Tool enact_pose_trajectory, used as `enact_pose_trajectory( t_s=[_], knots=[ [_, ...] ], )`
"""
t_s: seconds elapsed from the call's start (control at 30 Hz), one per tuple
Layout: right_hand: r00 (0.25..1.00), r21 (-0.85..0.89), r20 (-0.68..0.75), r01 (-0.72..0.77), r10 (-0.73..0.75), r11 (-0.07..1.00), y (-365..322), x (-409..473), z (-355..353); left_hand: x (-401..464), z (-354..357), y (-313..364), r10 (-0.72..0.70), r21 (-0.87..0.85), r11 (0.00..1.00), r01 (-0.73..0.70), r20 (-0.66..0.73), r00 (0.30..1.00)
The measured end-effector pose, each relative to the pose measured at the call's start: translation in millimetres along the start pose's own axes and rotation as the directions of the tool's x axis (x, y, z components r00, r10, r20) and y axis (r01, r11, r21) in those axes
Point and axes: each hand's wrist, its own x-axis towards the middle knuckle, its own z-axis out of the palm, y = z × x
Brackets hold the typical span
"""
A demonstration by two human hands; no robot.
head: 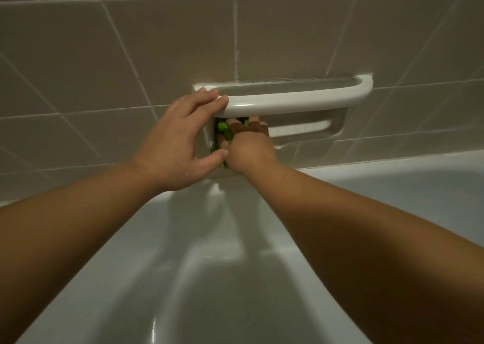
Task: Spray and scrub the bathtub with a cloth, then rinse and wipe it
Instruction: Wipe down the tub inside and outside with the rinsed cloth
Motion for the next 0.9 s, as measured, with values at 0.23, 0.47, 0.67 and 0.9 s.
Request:
enact_pose_trajectory(
  t_s=[0.23,0.47,0.67,0.9],
  knots=[
    [1.0,-0.134,0.0,0.0,0.0,0.991,74.3,-1.9,-40.3,2.6,4.4,-3.2,-0.004,0.022,1.0,0.005,-0.057,0.998],
    [0.966,-0.197,-0.087,-0.258,0.245,0.946,102.5,9.9,-49.6,2.4,6.3,-0.5,0.004,0.034,0.999,-0.001,-0.071,0.997],
    [0.994,-0.063,0.048,0.104,-0.101,0.993,40.1,-12.3,-15.7,23.6,-5.6,-5.4,0.119,0.202,0.97,-0.136,0.096,0.988],
    [0.999,-0.199,-0.031,-0.043,0.038,0.979,113.3,-9.4,-56.2,52.3,-3.3,-5.8,0.267,0.306,0.889,-0.34,0.254,0.929]
  ],
)
